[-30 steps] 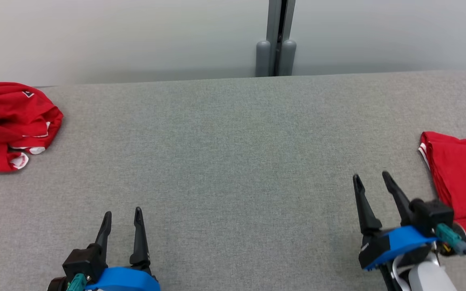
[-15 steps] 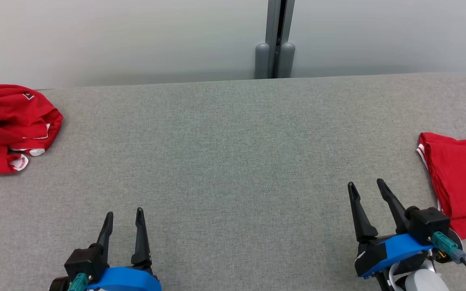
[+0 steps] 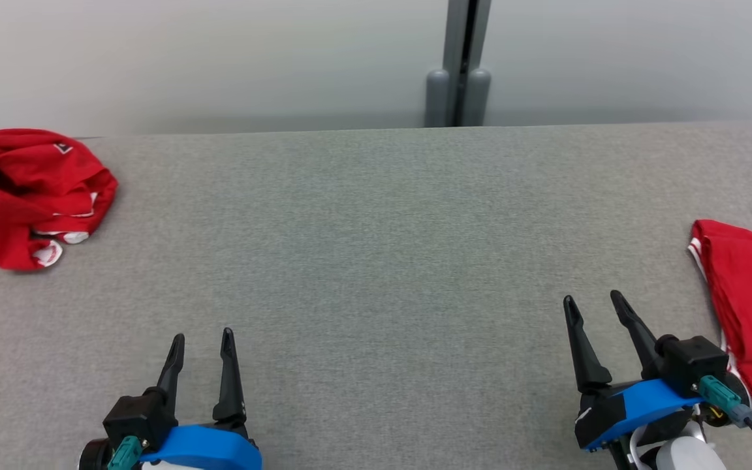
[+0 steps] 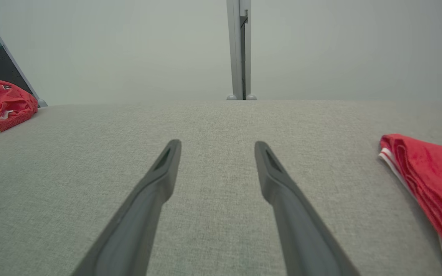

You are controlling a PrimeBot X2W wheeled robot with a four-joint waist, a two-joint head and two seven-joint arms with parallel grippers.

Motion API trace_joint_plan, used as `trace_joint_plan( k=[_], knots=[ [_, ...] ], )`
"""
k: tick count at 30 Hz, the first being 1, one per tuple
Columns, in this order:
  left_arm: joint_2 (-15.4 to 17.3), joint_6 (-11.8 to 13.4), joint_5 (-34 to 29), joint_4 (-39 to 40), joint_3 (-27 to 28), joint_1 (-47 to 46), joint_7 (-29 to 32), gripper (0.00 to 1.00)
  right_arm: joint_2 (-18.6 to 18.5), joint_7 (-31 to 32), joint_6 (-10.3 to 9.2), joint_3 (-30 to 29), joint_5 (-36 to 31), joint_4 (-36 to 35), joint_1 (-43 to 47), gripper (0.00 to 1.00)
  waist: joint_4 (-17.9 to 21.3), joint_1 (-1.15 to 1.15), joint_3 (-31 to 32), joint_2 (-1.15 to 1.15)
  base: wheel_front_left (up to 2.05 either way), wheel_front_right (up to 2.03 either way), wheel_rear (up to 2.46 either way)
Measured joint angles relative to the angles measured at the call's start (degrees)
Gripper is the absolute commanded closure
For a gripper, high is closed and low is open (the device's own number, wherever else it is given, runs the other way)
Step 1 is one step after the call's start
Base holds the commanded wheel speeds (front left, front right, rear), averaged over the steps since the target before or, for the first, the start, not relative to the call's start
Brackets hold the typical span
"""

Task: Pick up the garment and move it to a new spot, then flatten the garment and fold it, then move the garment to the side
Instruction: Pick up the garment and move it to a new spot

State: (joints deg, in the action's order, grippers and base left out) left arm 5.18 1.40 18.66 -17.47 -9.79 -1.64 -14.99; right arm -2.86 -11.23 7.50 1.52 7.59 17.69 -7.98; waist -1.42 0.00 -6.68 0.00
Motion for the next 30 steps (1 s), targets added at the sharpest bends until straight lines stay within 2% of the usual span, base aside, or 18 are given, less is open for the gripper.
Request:
trace_joint_plan(
  k=[6, 20, 25, 30],
  knots=[
    [-0.2, -0.1, -0.1, 0.4, 0.0, -0.8, 0.0, 0.0, 0.0, 0.3, -0.01, -0.9, -1.2, -1.2, 0.3, 0.0, -4.8, 0.01, 0.7, 0.0, 0.0, 0.0, 0.0],
    [0.4, 0.6, 0.0, 2.5, 3.3, 1.6, 0.0, 0.0, 0.0, 1.2, -0.01, 0.9, -1.0, -2.0, 1.7, 0.0, -21.2, 0.01, 2.3, 0.0, 0.0, 0.0, 0.0],
    [0.6, 0.6, 0.2, 3.2, 3.9, 2.5, 0.0, 0.0, 0.0, 1.4, -0.01, 1.8, -0.7, -2.0, 1.8, 0.0, -23.8, 0.0, 2.0, 0.0, 0.0, 0.0, 0.0],
    [0.8, 1.1, 1.2, 5.4, 5.9, 2.7, 0.0, 0.0, 0.1, 1.6, -0.01, 2.4, -1.0, -2.8, 1.5, 0.0, -23.3, 0.0, 0.7, 0.0, 0.0, 0.0, 0.0]
  ],
)
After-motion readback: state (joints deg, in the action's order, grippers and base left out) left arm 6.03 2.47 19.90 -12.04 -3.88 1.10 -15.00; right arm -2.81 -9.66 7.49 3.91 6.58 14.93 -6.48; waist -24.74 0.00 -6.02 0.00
